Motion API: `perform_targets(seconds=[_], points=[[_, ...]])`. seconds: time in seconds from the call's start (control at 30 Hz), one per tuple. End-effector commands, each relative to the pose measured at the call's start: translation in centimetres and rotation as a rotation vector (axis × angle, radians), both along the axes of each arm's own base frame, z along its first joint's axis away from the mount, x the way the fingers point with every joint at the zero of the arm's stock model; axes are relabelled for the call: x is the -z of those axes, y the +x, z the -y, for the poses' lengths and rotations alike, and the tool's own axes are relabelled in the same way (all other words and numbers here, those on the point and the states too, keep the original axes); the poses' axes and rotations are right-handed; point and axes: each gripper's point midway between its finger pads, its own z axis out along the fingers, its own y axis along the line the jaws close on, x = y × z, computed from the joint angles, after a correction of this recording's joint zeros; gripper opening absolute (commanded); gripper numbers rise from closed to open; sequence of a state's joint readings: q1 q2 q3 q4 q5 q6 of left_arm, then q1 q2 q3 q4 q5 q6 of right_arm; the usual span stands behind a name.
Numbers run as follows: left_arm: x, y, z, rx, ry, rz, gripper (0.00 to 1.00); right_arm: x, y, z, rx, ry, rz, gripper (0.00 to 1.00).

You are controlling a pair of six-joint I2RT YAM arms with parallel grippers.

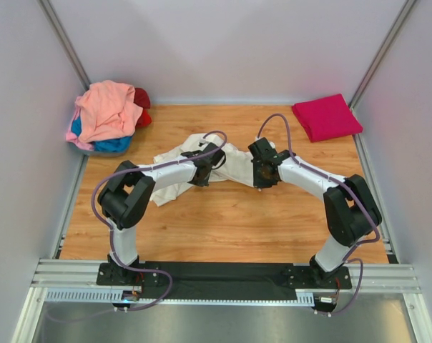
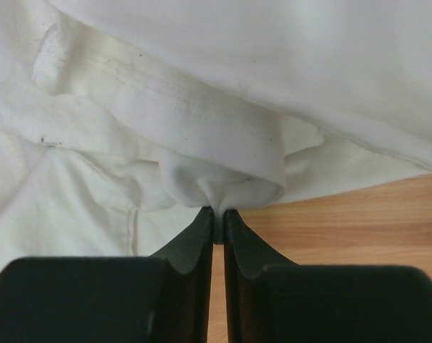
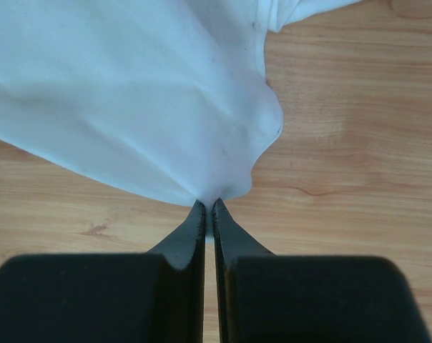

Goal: Fold and stack the t-shirts
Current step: Flatten the tshirt out

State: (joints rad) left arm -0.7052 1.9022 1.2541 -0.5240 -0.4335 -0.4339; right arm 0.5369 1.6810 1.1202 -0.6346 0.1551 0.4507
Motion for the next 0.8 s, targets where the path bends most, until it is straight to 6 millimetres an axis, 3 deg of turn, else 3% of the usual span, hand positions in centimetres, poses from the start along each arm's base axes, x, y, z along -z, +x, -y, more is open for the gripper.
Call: perform_targets(seconds=[0.0, 0.1, 0.2, 0.3, 0.33, 0.4, 0.77], points=[[-2.4, 1.1, 0.7, 0.006, -0.014, 0.062, 0.1, -2.0, 1.2, -0.1, -0.003, 0.008, 0.056, 0.0], [-2.9, 1.1, 0.7, 0.009, -0.017, 0.071, 0.01, -2.0, 1.3, -0.1, -0.003, 0.01, 0.057, 0.0], [-3.1, 1.1, 0.8, 0.012, -0.017, 0.068, 0.02, -2.0, 1.2, -0.1, -0.007, 0.011, 0.054, 0.0], [-3.4, 0.9, 0.8, 0.014, -0.025, 0.061, 0.18, -2.1, 1.2, -0.1, -0.007, 0.011, 0.056, 0.0], [-3.6, 0.9, 0.8, 0.015, -0.034, 0.066, 0.31, -2.0, 1.1, 0.0, -0.005, 0.011, 0.054, 0.0], [-3.7, 0.9, 1.0, 0.022, -0.037, 0.068, 0.44, -2.0, 1.1, 0.0, -0.005, 0.011, 0.054, 0.0], [-4.6, 2.1, 1.6, 0.026, -0.034, 0.091, 0.42, -2.0, 1.1, -0.2, -0.011, 0.015, 0.052, 0.01]])
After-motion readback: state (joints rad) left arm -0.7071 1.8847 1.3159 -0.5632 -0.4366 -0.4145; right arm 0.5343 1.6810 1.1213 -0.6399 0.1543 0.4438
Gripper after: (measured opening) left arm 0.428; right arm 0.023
